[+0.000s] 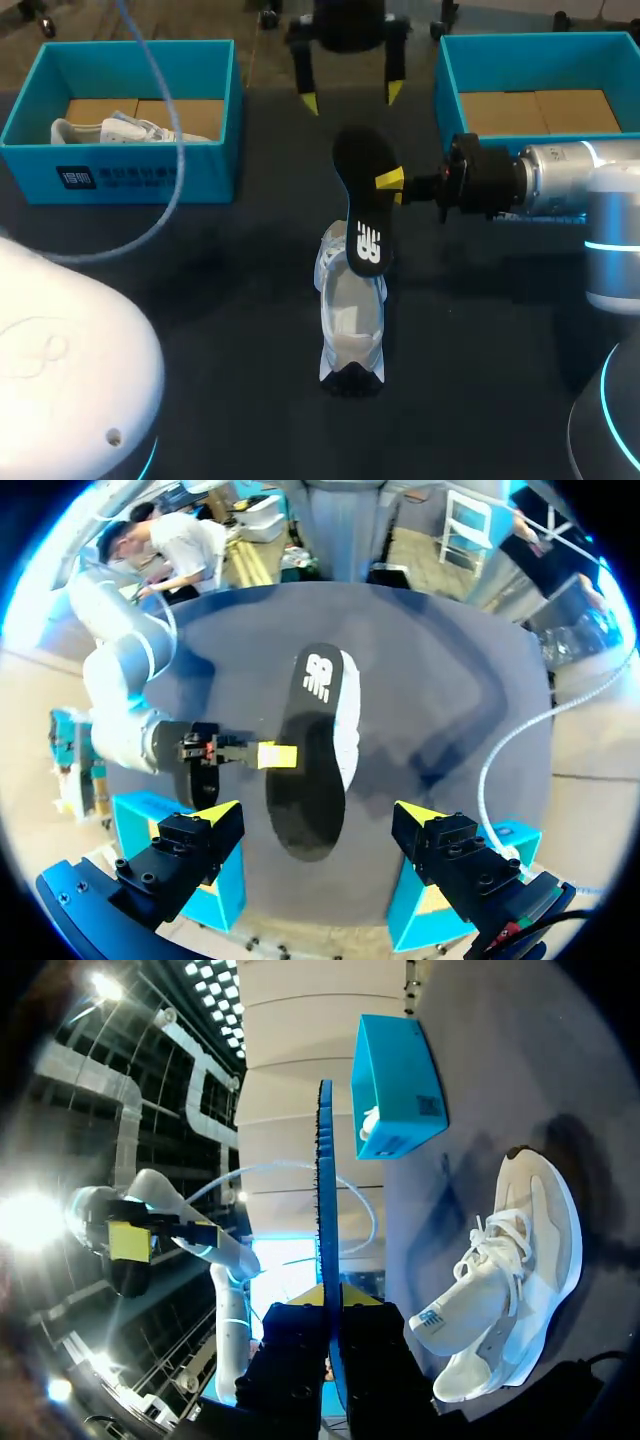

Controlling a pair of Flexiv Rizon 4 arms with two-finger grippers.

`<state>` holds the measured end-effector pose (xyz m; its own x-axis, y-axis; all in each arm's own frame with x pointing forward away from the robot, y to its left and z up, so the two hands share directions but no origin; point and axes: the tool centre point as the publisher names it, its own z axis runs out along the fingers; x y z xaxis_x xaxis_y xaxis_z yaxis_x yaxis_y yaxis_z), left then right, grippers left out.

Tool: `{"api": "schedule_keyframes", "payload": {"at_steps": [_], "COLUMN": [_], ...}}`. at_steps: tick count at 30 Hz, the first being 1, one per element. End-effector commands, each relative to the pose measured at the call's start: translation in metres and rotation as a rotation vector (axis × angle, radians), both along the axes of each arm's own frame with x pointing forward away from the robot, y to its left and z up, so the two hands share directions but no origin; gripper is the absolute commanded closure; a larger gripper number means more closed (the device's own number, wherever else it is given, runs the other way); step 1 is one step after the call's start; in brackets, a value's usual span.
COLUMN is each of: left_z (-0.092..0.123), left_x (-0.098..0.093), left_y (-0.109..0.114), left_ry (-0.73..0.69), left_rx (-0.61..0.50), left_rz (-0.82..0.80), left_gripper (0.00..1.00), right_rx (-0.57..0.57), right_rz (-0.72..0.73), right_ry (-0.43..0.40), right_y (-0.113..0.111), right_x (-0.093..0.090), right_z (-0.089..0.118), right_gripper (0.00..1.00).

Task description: Take the shoe out of the shoebox, open the shoe tongue, remove and reinsert the insole, then place the shoe into the shoebox

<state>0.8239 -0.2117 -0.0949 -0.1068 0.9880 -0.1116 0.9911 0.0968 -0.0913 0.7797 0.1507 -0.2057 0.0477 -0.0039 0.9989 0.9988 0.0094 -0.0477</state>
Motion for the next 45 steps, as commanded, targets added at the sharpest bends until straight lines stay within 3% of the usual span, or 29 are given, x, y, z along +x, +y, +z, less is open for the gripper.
{"api": "schedule_keyframes", "payload": {"at_steps": [1, 7, 9, 16, 26, 28, 35, 45], "left_z": [-0.004, -0.004, -0.003, -0.038, -0.040, -0.041, -0.069, -0.072], "left_x": [-0.007, -0.007, -0.008, -0.003, -0.002, -0.005, -0.003, -0.002], "left_y": [0.015, 0.015, 0.017, 0.041, 0.045, 0.046, 0.057, 0.058], "left_ry": [-0.083, -0.083, -0.124, -0.012, 0.020, -0.066, -0.074, -0.069], "left_rx": [-0.564, -0.564, -0.609, -0.952, -0.960, -0.985, -1.233, -1.235], "left_rz": [0.103, 0.103, 0.084, 0.113, 0.133, 0.138, 0.194, 0.195], "left_gripper": [0.00, 0.00, 0.00, 0.00, 0.00, 0.00, 0.00, 0.00], "right_rx": [-0.001, -0.001, -0.001, -0.001, -0.001, -0.001, -0.001, -0.001], "right_rz": [0.000, 0.000, 0.000, 0.000, 0.000, 0.000, 0.000, 0.000], "right_ry": [0.000, 0.000, 0.000, 0.000, 0.000, 0.000, 0.000, 0.000], "right_y": [0.001, 0.001, 0.001, 0.001, 0.001, 0.001, 0.001, 0.001], "right_x": [0.000, 0.000, 0.000, 0.000, 0.000, 0.000, 0.000, 0.000], "right_z": [-0.001, -0.001, -0.001, -0.001, -0.001, -0.001, -0.001, -0.001], "right_gripper": [1.00, 1.00, 1.00, 1.00, 1.00, 1.00, 1.00, 1.00]}}
